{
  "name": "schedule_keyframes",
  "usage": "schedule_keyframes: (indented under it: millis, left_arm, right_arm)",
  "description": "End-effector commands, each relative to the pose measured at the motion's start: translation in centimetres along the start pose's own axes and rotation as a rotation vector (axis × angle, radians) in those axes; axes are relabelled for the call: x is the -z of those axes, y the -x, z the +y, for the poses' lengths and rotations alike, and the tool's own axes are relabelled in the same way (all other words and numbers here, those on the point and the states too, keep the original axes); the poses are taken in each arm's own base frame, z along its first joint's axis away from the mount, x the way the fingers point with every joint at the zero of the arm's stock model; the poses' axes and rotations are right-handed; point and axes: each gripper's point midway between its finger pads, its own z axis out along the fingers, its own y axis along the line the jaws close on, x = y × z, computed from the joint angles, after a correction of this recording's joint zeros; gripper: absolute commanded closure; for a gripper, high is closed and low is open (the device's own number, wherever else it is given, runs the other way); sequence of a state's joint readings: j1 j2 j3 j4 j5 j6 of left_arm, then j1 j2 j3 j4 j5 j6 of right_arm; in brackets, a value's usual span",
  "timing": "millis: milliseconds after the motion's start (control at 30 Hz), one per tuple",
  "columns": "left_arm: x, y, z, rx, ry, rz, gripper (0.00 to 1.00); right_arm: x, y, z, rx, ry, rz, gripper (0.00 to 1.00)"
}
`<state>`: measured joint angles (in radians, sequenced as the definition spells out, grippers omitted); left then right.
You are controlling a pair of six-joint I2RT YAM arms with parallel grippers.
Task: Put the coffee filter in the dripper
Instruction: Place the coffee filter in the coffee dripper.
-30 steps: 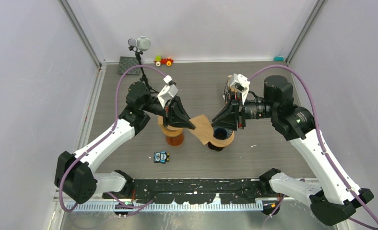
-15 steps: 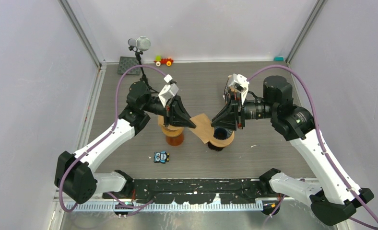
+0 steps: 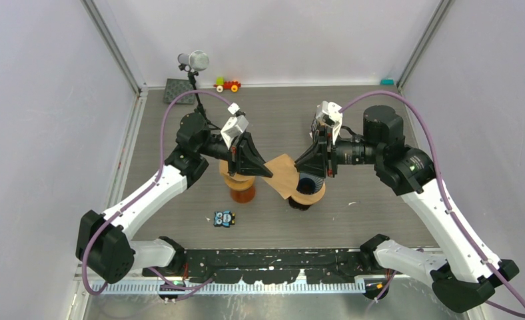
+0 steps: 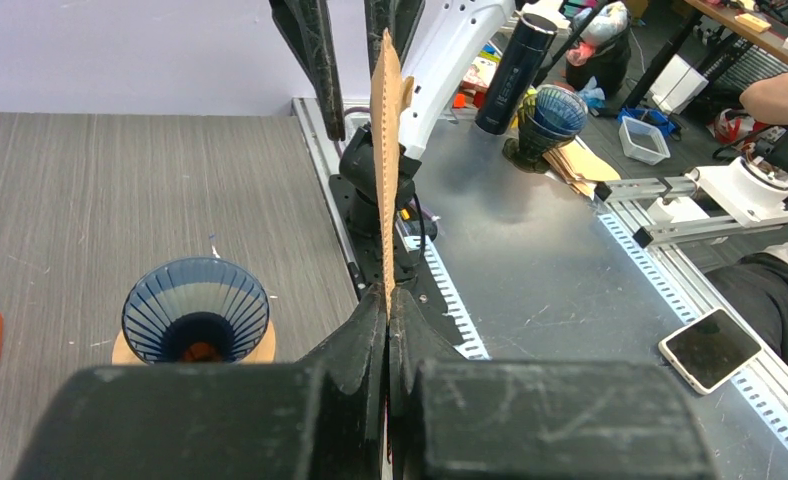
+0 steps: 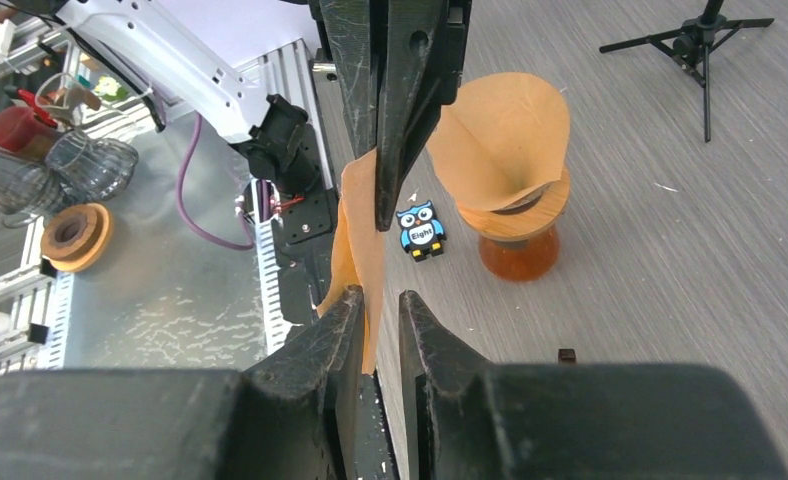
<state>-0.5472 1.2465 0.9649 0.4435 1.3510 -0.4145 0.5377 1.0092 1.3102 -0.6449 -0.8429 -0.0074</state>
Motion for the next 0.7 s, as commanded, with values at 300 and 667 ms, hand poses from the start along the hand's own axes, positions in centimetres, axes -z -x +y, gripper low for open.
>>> schedule_keyframes:
  millis: [300, 667]
  left_arm:
    - [-0.1, 2.6, 0.7, -0.061, 0.051, -0.050, 1.00]
    - [-0.4, 2.6, 2.7, -0.019, 0.096, -0.078, 1.00]
  right_arm:
    - [-0.9, -0.9, -0.4, 0.010, 0.031, 0.006, 0.75]
    - [-1.5, -0.5, -0.6, -0.024, 0.045, -0.017, 0.78]
